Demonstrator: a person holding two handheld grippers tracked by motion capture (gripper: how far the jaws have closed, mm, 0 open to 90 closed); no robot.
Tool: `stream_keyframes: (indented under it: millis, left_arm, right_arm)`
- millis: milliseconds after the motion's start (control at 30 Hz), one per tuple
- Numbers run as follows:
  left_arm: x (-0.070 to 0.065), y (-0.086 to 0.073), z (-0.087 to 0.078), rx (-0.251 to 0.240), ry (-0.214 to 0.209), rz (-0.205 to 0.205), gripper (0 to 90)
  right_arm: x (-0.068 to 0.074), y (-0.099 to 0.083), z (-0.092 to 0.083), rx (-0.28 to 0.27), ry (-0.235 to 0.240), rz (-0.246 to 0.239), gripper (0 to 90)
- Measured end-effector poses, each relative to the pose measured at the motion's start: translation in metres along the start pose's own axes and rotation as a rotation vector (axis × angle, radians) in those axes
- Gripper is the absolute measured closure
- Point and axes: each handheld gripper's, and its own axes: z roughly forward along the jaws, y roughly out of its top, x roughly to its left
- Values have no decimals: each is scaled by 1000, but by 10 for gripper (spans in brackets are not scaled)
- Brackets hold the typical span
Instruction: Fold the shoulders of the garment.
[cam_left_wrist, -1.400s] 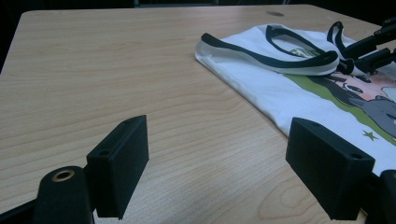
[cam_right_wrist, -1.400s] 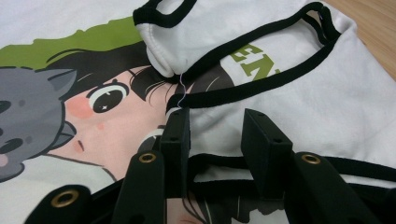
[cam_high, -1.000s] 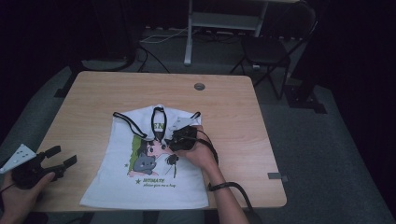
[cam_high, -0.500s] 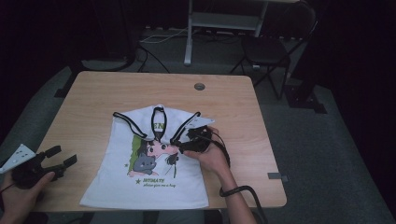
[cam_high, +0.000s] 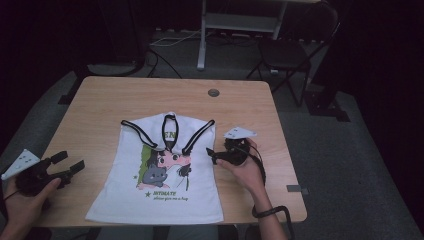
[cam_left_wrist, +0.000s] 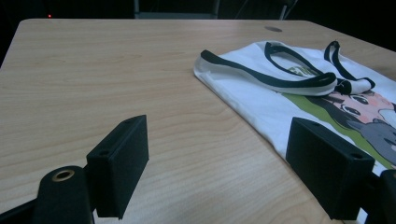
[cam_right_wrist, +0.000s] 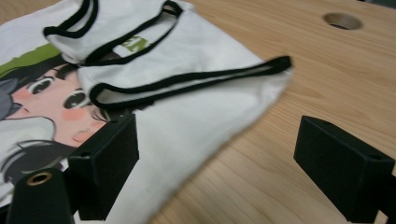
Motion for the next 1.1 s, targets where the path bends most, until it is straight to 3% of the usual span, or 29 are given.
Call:
stream_keyframes:
  millis: [467,733,1100]
  left_arm:
    - [-1,35,42,8,-21,28,210]
    - [-5,58,71,34,-38,57,210]
    - [-14,74,88,47,-58,97,210]
  right_arm:
    - [-33,-18,-41,-28,-91,61,134]
    - [-41,-16,-46,-50,-104,84,134]
    - [-44,-19,-47,-52,-107,94,134]
